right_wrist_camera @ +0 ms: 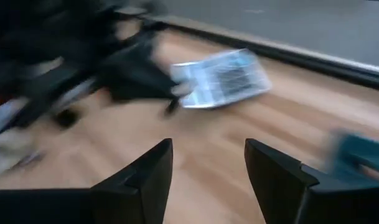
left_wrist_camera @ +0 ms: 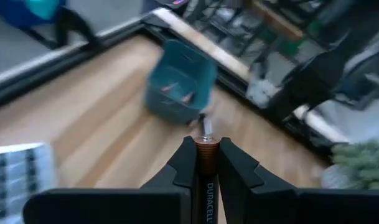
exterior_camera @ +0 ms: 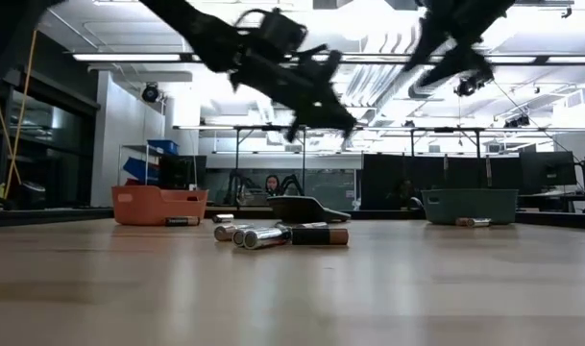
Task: Sort batteries
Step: Put the golden battery into the blue bin
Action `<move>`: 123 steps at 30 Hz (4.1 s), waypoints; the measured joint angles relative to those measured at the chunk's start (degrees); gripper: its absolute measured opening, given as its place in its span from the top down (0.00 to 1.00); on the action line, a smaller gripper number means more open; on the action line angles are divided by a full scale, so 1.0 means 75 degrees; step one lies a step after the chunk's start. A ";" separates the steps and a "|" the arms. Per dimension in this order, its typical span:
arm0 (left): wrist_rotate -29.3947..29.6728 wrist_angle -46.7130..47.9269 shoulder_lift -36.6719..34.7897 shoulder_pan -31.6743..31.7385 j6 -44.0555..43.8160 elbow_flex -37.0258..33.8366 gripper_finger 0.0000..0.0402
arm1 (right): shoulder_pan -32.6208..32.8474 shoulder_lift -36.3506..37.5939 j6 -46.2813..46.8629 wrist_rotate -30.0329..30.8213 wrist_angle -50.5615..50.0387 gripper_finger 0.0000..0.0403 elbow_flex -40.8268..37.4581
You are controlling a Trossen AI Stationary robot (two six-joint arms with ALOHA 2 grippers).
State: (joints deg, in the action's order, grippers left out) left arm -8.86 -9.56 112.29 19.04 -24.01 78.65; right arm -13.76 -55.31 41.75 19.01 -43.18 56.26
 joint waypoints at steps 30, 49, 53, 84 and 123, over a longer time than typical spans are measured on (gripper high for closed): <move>-0.0410 0.1507 -0.2133 -0.0339 0.2330 0.1048 0.93 | -0.3450 -0.4303 -0.0940 -0.1906 0.1908 1.00 -0.1299; -0.0161 0.0314 -0.1955 -0.0318 0.2633 -0.0086 0.94 | -0.3535 -0.1820 -0.0759 -0.1527 0.1383 1.00 -0.0168; 0.0235 -0.0170 -0.0967 -0.0161 0.2153 -0.0166 0.94 | -0.4032 -0.0394 -0.1012 -0.1408 0.0438 1.00 0.0548; -0.2879 0.4371 0.0964 0.0195 0.1727 0.3398 0.40 | -0.3646 0.0809 -0.1592 -0.2479 0.0522 1.00 0.0831; 0.2067 0.5993 0.1445 -0.2846 -0.1434 0.1074 0.55 | -0.2614 -0.0621 -0.1874 -0.3303 0.1445 1.00 0.0214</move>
State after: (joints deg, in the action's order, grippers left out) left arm 6.64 35.39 123.13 -2.30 -34.76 86.70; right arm -33.36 -59.96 27.69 -5.76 -32.34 57.87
